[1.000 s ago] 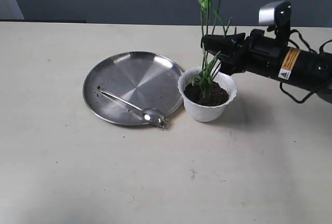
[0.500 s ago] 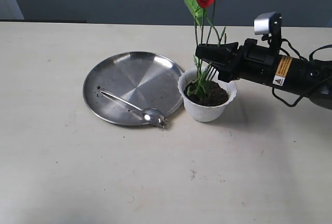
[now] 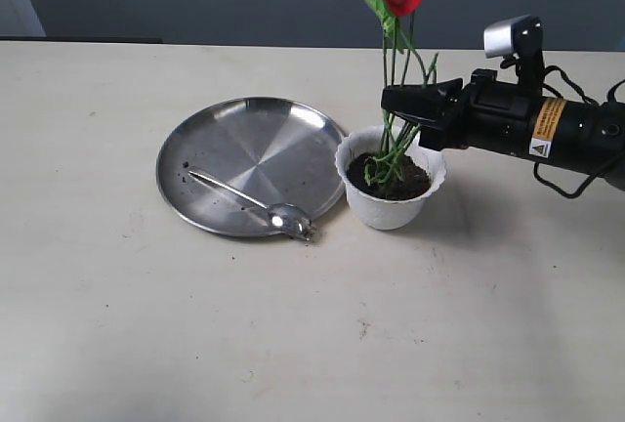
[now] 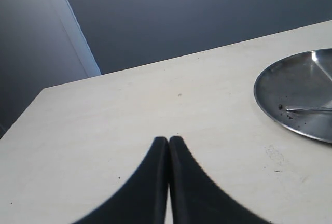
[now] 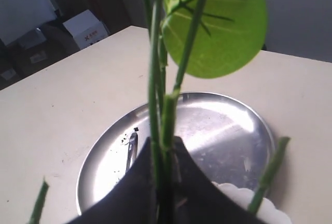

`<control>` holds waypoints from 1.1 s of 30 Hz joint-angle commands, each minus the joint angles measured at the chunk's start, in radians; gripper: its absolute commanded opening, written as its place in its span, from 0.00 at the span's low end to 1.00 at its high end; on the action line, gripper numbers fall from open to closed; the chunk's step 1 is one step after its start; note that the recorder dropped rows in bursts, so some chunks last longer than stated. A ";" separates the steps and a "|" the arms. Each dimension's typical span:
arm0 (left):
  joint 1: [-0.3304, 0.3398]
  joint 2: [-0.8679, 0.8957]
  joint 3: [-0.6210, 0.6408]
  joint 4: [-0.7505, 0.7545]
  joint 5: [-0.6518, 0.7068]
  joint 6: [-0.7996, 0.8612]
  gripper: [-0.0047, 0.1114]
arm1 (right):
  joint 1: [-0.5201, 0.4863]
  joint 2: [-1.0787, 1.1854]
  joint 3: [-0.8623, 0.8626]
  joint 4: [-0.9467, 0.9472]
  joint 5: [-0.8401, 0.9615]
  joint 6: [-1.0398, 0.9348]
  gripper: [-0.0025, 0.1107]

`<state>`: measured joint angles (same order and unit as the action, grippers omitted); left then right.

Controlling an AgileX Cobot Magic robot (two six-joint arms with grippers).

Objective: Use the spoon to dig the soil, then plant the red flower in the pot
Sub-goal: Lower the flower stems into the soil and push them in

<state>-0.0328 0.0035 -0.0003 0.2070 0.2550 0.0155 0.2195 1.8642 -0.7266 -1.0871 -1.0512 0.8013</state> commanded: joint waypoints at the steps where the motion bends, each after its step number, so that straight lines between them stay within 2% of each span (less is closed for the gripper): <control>1: 0.001 -0.004 0.000 -0.003 -0.011 -0.005 0.04 | -0.009 0.031 0.034 -0.126 0.248 0.032 0.02; 26: 0.001 -0.004 0.000 -0.003 -0.011 -0.005 0.04 | -0.009 0.012 0.063 -0.158 0.201 0.065 0.03; 29: 0.001 -0.004 0.000 -0.003 -0.011 -0.005 0.04 | -0.009 0.012 0.063 -0.156 0.201 0.065 0.13; 33: 0.001 -0.004 0.000 -0.003 -0.011 -0.005 0.04 | -0.009 0.012 0.063 -0.153 0.205 0.067 0.37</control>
<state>-0.0328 0.0035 -0.0003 0.2070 0.2550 0.0155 0.2145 1.8736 -0.6675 -1.2170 -0.8979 0.8688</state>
